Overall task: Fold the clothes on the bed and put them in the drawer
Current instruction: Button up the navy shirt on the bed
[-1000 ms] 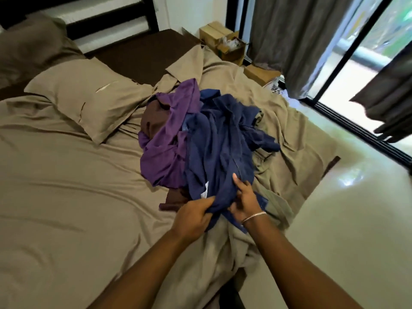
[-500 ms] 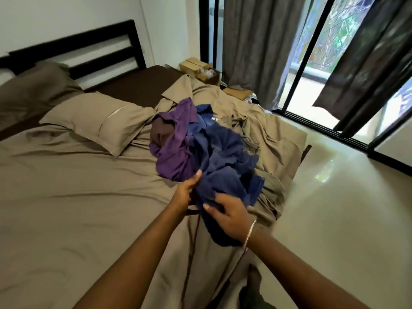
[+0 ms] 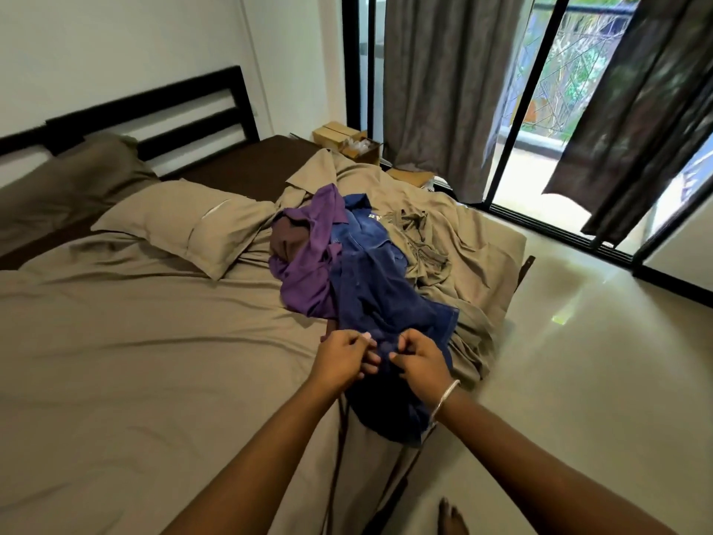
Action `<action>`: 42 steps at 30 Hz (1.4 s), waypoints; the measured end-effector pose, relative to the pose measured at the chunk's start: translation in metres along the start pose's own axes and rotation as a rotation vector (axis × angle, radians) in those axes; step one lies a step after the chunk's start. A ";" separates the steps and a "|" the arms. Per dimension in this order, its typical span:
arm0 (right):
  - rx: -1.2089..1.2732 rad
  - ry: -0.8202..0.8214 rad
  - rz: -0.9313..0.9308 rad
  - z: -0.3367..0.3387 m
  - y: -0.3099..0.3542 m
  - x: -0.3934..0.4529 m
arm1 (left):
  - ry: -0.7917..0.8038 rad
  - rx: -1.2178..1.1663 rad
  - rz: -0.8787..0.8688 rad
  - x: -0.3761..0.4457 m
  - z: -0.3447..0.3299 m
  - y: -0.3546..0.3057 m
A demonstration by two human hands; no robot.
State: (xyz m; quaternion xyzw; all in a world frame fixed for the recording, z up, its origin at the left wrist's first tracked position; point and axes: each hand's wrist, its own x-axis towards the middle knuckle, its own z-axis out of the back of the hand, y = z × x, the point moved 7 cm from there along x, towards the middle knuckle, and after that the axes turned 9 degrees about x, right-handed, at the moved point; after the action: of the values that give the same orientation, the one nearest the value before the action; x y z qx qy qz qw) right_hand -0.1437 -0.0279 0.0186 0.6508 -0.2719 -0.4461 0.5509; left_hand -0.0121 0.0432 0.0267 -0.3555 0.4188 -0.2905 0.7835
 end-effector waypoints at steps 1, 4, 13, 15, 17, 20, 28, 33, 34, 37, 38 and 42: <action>0.064 0.063 0.020 -0.007 0.005 0.000 | -0.013 0.038 -0.017 -0.001 -0.002 0.001; 0.352 0.216 0.021 -0.023 0.020 -0.007 | -0.016 0.196 -0.085 0.000 -0.007 0.002; 0.844 0.346 0.034 0.000 0.078 -0.033 | 0.117 0.257 -0.444 -0.008 -0.007 0.007; 0.952 0.367 0.026 0.010 0.088 -0.034 | 0.075 0.337 -0.623 -0.013 -0.008 0.000; 1.000 0.389 0.020 0.018 0.097 -0.035 | -0.014 0.447 -0.764 -0.016 -0.010 -0.004; 0.986 0.375 0.036 0.036 0.106 -0.032 | -0.136 0.444 -0.891 -0.019 -0.011 -0.016; 0.554 0.056 0.051 0.112 0.074 -0.013 | 0.121 0.050 -0.558 -0.020 -0.021 -0.053; -0.241 0.267 0.097 0.099 0.065 -0.022 | 0.183 0.183 -0.606 -0.018 -0.043 -0.081; -0.359 0.291 0.183 0.093 0.071 -0.030 | 0.223 0.167 -0.600 -0.019 -0.048 -0.086; -0.532 0.300 0.568 0.075 0.098 -0.053 | 0.359 -0.052 -0.570 -0.039 -0.053 -0.108; -0.542 0.327 0.656 0.069 0.103 -0.059 | 0.396 -0.164 -0.523 -0.044 -0.052 -0.114; -0.586 0.222 0.881 0.063 0.117 -0.063 | 0.428 -0.330 -0.437 -0.054 -0.039 -0.122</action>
State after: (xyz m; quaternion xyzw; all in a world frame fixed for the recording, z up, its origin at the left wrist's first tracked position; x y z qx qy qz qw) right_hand -0.2117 -0.0333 0.1489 0.3373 -0.3236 -0.1586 0.8697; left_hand -0.0907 0.0009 0.1326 -0.4897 0.5290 -0.4476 0.5291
